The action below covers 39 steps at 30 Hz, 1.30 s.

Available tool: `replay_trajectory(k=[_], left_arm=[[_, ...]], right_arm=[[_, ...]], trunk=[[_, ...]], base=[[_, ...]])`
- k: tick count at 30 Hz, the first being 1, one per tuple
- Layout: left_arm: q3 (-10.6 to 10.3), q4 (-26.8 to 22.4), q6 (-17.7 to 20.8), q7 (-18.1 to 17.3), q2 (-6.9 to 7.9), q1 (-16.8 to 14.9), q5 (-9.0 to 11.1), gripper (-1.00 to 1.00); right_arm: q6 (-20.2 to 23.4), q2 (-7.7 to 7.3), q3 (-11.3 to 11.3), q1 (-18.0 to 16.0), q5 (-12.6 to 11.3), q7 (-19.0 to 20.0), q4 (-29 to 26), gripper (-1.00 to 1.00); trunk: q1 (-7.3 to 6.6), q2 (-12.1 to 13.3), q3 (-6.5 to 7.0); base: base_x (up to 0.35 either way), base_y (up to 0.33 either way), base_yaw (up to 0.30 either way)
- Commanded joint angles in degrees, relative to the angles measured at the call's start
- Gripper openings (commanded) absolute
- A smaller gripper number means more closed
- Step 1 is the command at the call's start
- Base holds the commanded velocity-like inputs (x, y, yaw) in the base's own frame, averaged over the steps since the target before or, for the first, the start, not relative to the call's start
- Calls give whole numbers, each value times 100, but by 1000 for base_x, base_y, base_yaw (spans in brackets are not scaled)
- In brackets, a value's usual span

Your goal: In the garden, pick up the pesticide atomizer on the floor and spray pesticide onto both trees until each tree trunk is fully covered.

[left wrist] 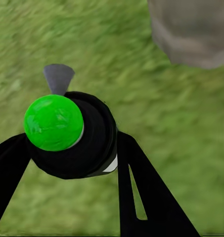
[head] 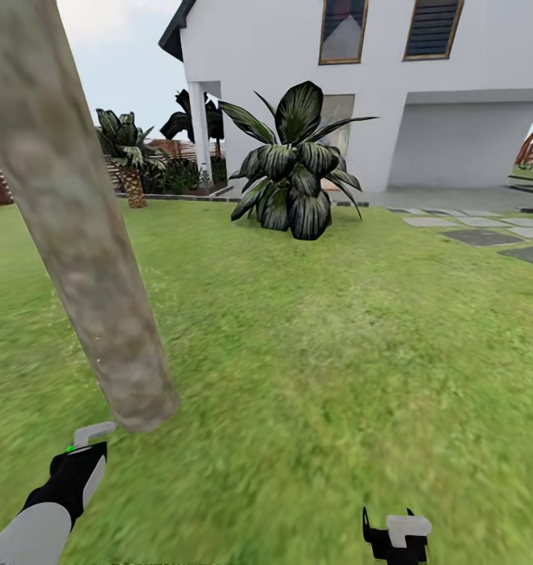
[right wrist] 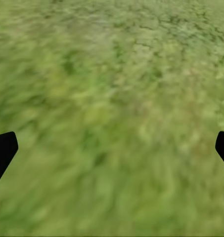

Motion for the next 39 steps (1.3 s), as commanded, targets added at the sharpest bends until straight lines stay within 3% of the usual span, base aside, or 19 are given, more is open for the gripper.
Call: replay_trajectory(k=[1,7,22,24,27,28,33,36,37,39], left_arm=[[-1,-1,0,0,0,0,-4,-100],[-1,-1,0,-9,0,-3,-4,-100],[-27,4,-10,-31,-29,3,-4,-100],[-33,-7,-8,-298,-23,-5,-4,-100],[-58,-38,73,-1533,27,-75,-48,-100],[-85,-238,218,-1892,81,-83,-341,-100],[-95,-1060,1117,-2020,132,-115,-458,-100],[-124,-1245,1285,-2303,160,-320,-474,-100],[-183,-1260,1309,-2372,243,-426,-480,-100],[-313,-1279,1523,-2454,653,-557,-468,-100]], right_arm=[[0,0,0,0,0,0,0,100],[1,0,0,0,0,0,0,100],[-3,0,0,0,0,0,0,100],[-3,-1,0,0,0,0,0,100],[-2,0,0,0,0,0,0,100],[-2,-6,0,0,0,0,0,100],[0,-12,-6,0,0,0,0,100],[-3,-10,-8,0,0,0,0,100],[-3,-10,-9,0,0,0,0,100],[-3,-15,-9,0,0,0,0,100]], trunk=[[0,0,3],[0,0,23],[0,0,25],[0,0,25],[0,0,25],[0,0,25],[0,0,25],[0,0,25],[0,0,25],[0,0,25]], base=[[75,-273,278],[88,-274,255],[178,-235,77],[117,-85,275],[23,-17,247],[1,-1,16],[0,0,3],[0,0,0],[0,0,0],[0,0,0]])
